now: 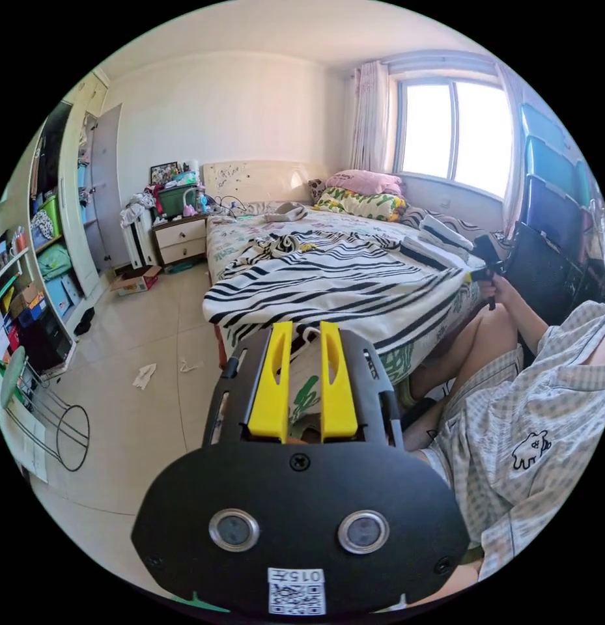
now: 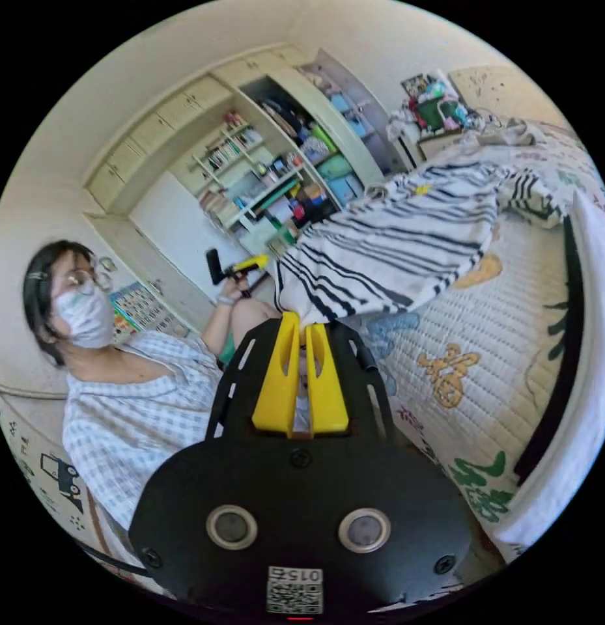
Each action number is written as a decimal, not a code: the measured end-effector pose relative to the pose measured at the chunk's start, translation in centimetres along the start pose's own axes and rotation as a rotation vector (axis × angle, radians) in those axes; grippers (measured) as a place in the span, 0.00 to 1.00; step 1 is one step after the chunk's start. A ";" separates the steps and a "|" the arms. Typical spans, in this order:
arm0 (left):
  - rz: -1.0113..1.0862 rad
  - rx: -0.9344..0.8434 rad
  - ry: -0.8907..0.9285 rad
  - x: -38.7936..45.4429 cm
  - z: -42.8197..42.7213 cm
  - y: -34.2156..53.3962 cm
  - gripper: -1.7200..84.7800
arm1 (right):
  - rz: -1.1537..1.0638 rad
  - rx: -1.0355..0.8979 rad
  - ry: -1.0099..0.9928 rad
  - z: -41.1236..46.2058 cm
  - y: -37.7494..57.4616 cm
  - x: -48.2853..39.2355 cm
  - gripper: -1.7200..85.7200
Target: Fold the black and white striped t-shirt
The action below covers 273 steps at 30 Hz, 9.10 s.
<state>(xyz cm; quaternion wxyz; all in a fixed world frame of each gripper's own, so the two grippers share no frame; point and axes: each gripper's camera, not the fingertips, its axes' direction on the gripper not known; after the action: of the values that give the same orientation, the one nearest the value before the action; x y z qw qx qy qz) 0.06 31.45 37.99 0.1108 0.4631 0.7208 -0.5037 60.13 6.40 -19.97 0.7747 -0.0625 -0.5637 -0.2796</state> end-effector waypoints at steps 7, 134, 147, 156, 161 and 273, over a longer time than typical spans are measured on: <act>0.194 -0.120 -0.036 4.5 1.5 -1.8 0.11 | 0.015 0.083 0.318 -6.9 1.9 -3.8 0.02; -0.325 -0.035 0.517 1.8 56.4 -27.1 0.05 | -0.094 -0.343 0.318 -8.9 -38.4 6.2 0.08; 0.150 -0.349 0.498 14.7 66.3 -36.9 0.11 | -0.197 -0.648 0.134 -3.4 -39.4 5.4 0.13; 0.174 -0.342 0.591 14.3 66.5 -40.0 0.02 | -0.267 -0.702 0.280 -3.7 -38.7 3.8 0.01; 0.213 -0.144 0.723 16.3 64.5 -43.7 0.02 | -0.306 -0.546 0.303 -9.2 -37.3 2.5 0.01; -0.141 -0.166 -0.095 0.6 4.8 -2.5 0.15 | 0.089 -0.180 0.729 15.1 1.6 -1.9 0.13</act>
<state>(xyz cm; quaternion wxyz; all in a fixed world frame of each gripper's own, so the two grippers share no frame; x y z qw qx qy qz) -3.68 27.68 36.89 0.1471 0.3762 0.7849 -0.4699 47.87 14.67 -15.93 0.9273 -0.0515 -0.2208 -0.2980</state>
